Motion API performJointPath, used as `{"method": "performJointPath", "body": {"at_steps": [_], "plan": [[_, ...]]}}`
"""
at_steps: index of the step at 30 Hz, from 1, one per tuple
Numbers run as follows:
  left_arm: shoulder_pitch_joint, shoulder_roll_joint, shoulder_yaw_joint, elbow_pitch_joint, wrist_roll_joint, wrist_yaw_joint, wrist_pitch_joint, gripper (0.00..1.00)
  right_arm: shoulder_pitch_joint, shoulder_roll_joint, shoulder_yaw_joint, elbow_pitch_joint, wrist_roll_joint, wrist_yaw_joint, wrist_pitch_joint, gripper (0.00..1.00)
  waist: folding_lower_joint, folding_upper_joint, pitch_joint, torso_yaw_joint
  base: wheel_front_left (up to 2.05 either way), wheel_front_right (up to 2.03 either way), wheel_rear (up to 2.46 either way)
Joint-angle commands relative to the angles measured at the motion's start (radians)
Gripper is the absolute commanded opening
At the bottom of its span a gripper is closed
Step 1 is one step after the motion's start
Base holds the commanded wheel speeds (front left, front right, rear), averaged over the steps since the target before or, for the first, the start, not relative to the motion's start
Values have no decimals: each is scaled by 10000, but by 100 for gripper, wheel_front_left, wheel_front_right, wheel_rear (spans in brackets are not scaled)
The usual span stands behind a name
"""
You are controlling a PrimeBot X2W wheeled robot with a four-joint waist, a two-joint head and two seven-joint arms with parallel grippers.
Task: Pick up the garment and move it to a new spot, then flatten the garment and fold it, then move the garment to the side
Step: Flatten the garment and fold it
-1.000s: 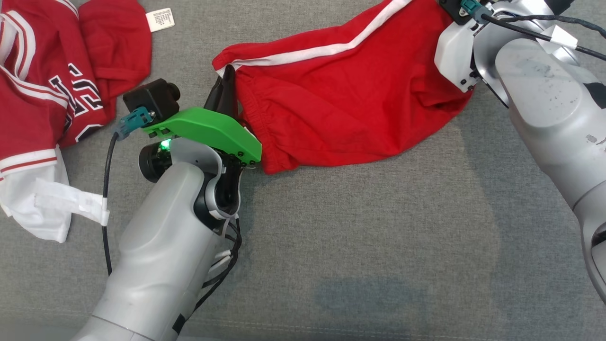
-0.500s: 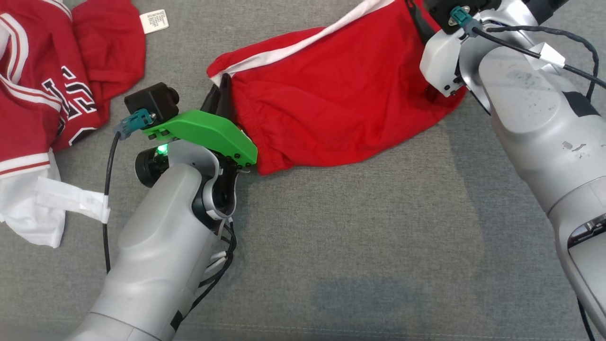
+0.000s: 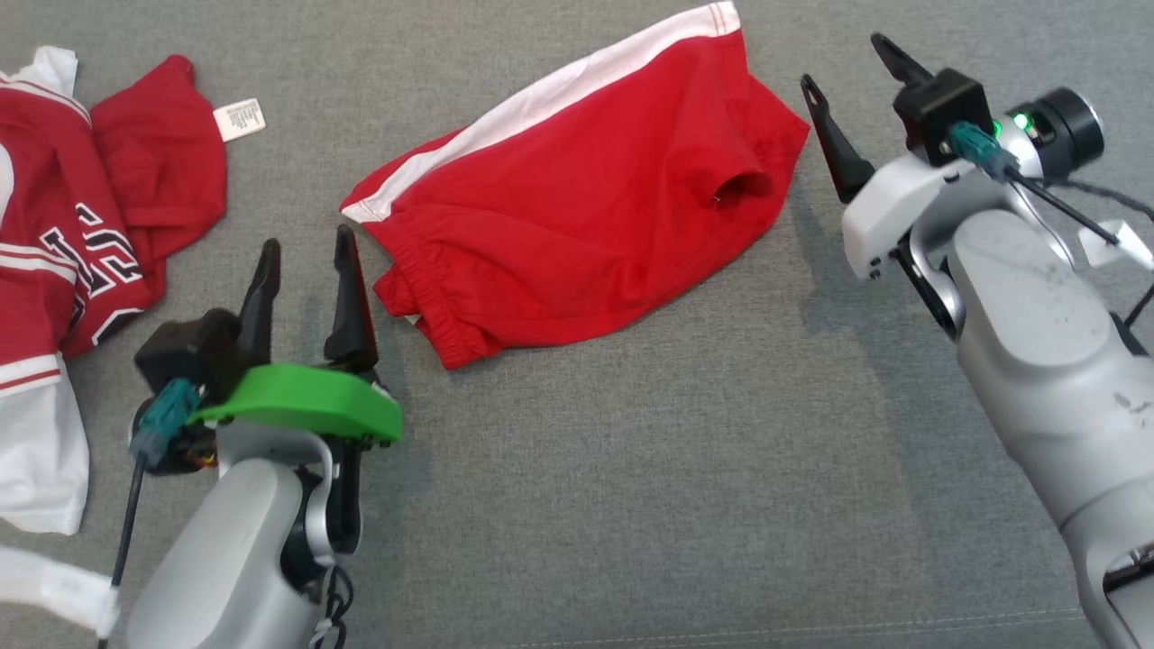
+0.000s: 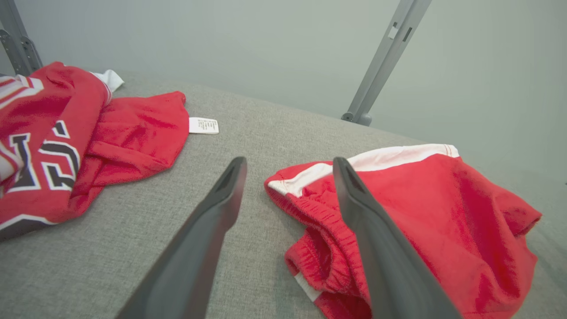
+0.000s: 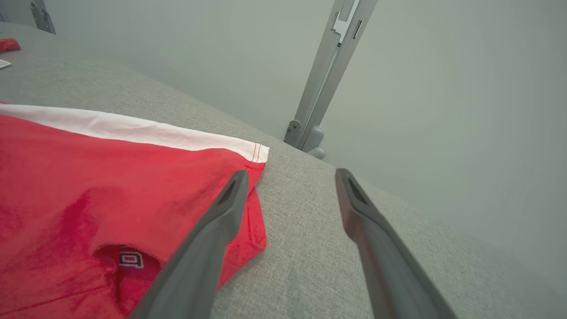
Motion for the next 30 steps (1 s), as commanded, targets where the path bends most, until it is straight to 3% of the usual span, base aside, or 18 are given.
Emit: {"method": "performJointPath", "body": {"at_steps": [1, 8, 16, 23, 30], "plan": [[642, 250, 308, -703, 539, 307, -67, 100, 632, -86, -264, -520, 58, -18, -27, 100, 0, 51, -537, -429, 0, 0, 0], [2596, 507, 1024, -2856, 2377, 672, -66, 100, 3023, -343, -1698, -2783, -78, -18, -30, 100, 0, 51, -1120, -561, 0, 0, 0], [4366, 300, 1549, -3833, 3521, -81, -58, 100, 4791, 21, -2866, -3926, -111, -18, 115, 100, 0, 51, -1285, -494, 0, 0, 0], [4653, -439, 1695, -3810, 4048, -745, -59, 100, 3741, 150, -3304, -3789, 529, -18, 1618, 100, 0, 51, -601, 199, 0, 0, 0], [4119, -1595, 1646, -3330, 4663, -1535, -59, 100, 1702, 725, -3450, -2267, 952, -19, 3340, 100, 0, 51, 110, 1244, 0, 0, 0]]}}
